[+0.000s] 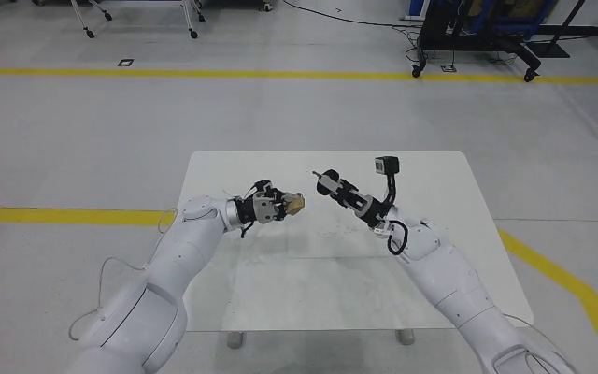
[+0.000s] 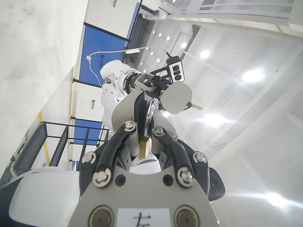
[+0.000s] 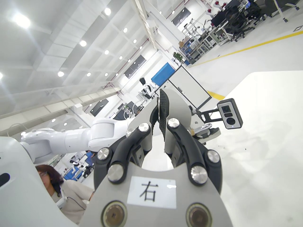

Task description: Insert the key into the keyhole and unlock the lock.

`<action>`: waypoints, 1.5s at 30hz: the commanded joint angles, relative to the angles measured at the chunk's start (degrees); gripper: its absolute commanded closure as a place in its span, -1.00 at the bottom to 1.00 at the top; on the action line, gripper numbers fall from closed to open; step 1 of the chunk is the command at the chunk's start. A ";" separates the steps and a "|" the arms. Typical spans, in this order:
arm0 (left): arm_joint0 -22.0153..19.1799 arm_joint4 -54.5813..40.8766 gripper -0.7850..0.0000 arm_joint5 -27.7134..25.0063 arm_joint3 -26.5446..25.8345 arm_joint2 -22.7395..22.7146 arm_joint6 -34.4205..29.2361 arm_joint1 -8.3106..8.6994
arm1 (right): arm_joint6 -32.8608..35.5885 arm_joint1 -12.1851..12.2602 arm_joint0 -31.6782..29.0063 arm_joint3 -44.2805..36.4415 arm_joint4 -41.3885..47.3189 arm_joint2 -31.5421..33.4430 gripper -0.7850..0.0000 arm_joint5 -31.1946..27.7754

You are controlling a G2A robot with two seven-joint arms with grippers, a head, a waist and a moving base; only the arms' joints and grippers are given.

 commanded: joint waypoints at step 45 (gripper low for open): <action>2.85 7.90 1.00 11.11 -7.69 -0.66 10.82 1.65 | -11.27 5.21 -19.57 -43.84 -124.22 8.35 1.00 10.64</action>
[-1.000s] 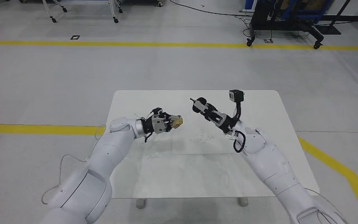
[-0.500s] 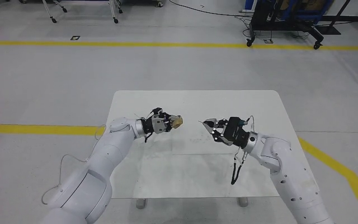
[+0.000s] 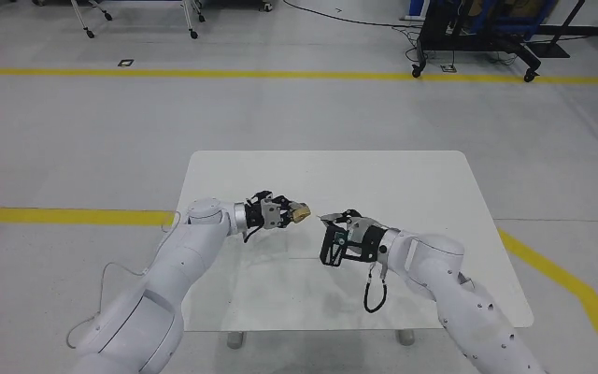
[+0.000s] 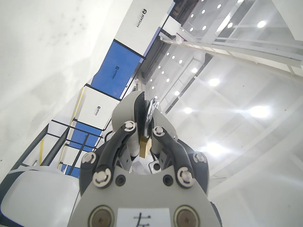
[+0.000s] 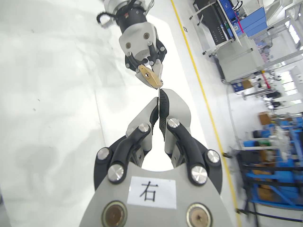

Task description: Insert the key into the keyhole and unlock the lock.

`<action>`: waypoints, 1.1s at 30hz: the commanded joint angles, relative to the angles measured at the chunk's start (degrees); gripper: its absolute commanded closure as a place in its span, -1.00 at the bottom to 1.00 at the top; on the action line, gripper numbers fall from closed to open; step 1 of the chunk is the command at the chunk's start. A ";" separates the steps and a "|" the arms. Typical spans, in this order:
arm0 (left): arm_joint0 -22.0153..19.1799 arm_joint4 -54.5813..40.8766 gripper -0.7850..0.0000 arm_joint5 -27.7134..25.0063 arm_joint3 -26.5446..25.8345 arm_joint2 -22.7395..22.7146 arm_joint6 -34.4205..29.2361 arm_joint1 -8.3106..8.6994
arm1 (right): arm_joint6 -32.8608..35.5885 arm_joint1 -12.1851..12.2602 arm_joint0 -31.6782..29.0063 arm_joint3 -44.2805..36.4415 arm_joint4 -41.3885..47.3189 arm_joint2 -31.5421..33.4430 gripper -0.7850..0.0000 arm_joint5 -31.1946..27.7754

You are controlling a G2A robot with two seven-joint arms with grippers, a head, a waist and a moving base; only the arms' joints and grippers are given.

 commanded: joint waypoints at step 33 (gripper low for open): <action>4.95 7.14 1.00 0.92 -11.44 -3.03 15.16 1.91 | 19.11 -2.31 -1.79 -6.60 -24.95 -15.41 1.00 8.13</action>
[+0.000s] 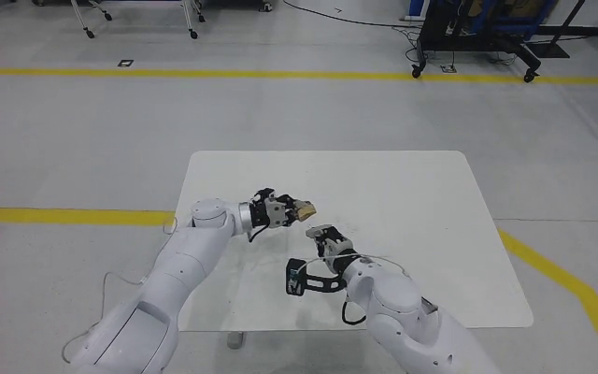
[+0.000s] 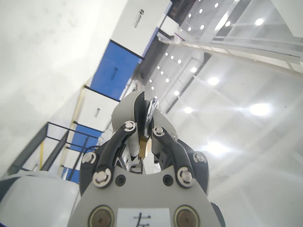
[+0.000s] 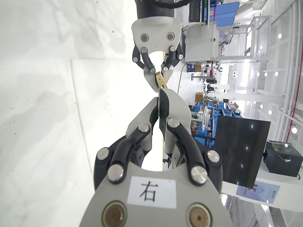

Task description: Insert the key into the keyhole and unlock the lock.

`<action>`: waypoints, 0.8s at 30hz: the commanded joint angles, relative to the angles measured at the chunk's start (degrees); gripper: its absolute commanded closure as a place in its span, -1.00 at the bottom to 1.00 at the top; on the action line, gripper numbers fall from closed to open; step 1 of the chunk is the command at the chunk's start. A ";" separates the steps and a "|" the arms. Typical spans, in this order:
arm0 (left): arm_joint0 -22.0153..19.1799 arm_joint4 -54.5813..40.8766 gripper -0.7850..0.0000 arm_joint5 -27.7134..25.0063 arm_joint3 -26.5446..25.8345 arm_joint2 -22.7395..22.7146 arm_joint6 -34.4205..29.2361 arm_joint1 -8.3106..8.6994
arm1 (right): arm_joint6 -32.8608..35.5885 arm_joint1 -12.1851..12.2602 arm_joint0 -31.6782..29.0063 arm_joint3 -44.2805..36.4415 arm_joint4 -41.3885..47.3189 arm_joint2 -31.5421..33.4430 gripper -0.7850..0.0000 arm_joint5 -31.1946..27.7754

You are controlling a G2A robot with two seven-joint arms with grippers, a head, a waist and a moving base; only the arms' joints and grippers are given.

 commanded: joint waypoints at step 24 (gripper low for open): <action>6.31 0.97 1.00 1.40 -12.58 -6.78 4.02 2.73 | 9.71 -3.66 4.79 8.06 -23.21 -11.69 1.00 8.71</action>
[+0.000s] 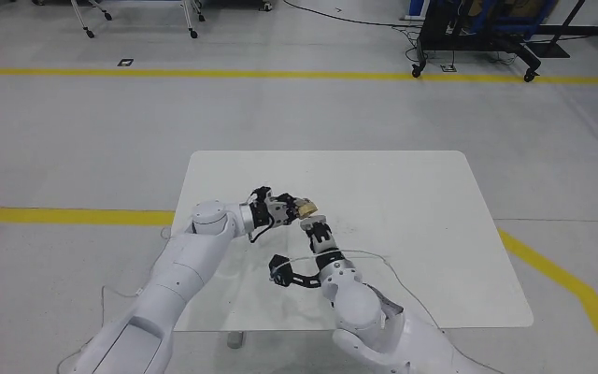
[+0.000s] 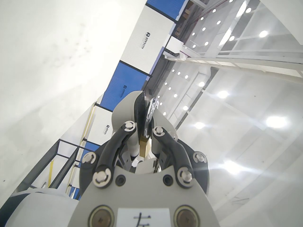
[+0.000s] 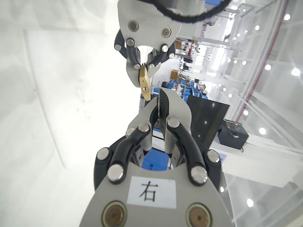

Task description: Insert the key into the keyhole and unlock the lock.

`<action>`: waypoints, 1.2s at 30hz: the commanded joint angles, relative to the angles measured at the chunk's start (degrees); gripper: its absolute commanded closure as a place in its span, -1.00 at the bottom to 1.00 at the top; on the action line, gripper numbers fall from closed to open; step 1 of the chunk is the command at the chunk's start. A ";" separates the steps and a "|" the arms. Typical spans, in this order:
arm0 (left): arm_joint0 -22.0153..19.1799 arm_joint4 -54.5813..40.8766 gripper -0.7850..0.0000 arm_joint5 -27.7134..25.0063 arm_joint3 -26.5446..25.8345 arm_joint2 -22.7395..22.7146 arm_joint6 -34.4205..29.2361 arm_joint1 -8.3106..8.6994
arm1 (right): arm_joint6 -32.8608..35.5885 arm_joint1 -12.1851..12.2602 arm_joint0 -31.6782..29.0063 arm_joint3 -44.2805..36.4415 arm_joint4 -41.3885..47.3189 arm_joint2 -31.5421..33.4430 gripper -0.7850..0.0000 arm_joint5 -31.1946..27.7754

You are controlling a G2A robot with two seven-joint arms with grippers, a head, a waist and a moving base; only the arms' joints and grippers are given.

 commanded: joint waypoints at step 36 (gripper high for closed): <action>8.33 5.72 1.00 -4.26 -15.71 -4.99 6.49 2.26 | -12.50 1.63 -7.03 1.62 -22.15 4.55 1.00 6.42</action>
